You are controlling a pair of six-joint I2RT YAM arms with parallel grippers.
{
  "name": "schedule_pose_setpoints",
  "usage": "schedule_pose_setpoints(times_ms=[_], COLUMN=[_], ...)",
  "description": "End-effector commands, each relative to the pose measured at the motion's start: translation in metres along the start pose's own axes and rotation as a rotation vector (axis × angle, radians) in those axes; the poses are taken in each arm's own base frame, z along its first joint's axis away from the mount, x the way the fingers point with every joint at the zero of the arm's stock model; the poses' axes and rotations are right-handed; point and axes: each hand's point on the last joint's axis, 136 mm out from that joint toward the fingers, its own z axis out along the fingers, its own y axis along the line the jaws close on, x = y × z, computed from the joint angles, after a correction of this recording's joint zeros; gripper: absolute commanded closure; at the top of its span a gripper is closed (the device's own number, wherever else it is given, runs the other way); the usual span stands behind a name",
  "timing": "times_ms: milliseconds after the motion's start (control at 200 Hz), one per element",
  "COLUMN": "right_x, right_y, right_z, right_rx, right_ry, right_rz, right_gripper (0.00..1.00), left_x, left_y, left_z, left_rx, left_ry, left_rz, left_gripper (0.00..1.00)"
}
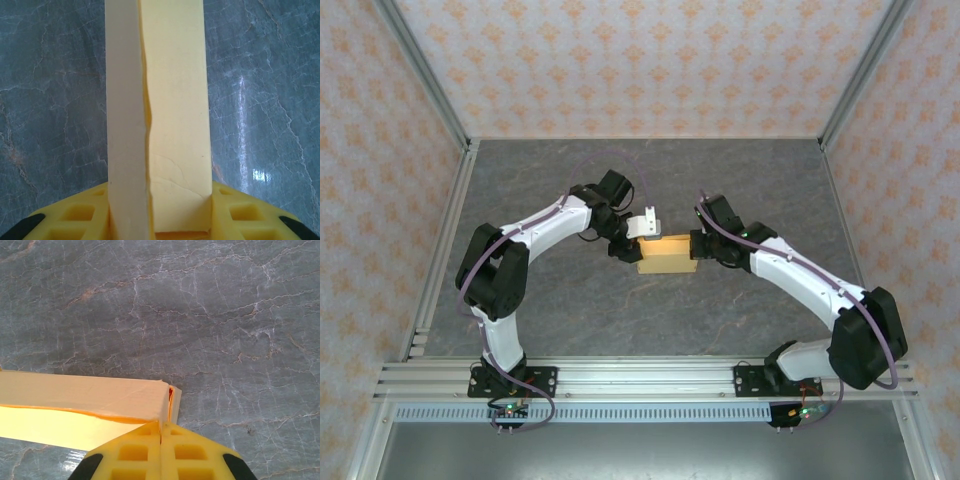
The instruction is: Fold the paper box
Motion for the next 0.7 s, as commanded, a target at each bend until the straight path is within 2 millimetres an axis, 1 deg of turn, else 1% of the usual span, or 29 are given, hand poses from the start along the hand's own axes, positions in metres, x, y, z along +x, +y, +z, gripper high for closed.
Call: schedule_pose_setpoints(times_ms=[0,195,300,621,696], right_x=[0.008,0.008,0.007,0.008,0.008], right_y=[-0.005,-0.004,-0.004,-0.006,-0.006], right_z=[0.004,0.003,0.002,0.0,-0.001], right_rx=[0.024,0.019,0.019,0.027,0.027], right_ry=[0.006,0.005,0.001,0.003,0.003], right_rz=[-0.018,-0.028,-0.027,-0.028,-0.027], right_gripper=[0.97,0.97,0.97,0.97,0.97], left_x=[0.011,0.01,0.008,-0.001,-0.001], left_y=[0.004,0.005,0.006,0.004,0.004], left_z=[0.004,0.003,0.001,-0.01,-0.013], left_rx=[-0.015,-0.018,-0.024,-0.032,-0.041], left_ry=[0.07,0.072,0.071,0.033,0.03], left_rz=[-0.03,-0.035,-0.041,-0.044,-0.051], left_gripper=[0.66,0.63,0.6,0.45,0.39])
